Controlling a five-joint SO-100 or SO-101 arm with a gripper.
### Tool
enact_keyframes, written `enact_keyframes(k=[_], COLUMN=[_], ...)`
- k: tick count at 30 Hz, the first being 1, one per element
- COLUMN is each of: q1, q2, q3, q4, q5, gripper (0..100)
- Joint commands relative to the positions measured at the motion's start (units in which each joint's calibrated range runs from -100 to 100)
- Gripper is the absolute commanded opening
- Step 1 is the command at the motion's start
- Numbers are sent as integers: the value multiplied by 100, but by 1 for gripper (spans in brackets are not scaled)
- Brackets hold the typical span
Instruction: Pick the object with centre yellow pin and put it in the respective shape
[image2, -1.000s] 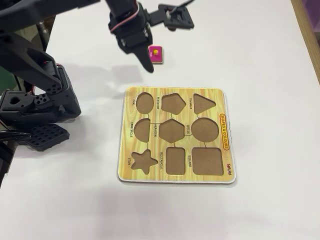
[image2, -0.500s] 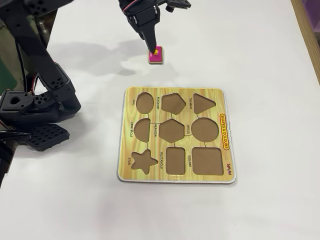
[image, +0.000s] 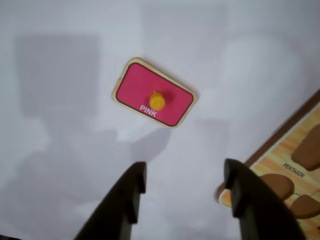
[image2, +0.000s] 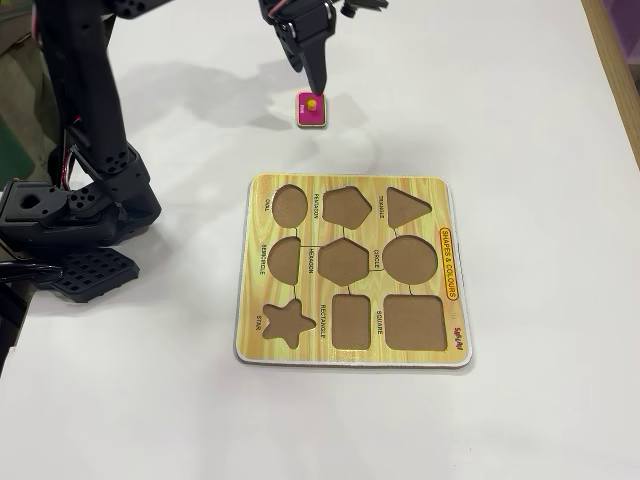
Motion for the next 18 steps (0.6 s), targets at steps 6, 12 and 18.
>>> enact_keyframes(k=[6,12,18], q1=[-327,-337,-249], q2=[641,1160,1261], q3=[-980,-1295,-1178], q4=[-41,-41,-41], q5=[24,24,24], gripper=[18,18,18])
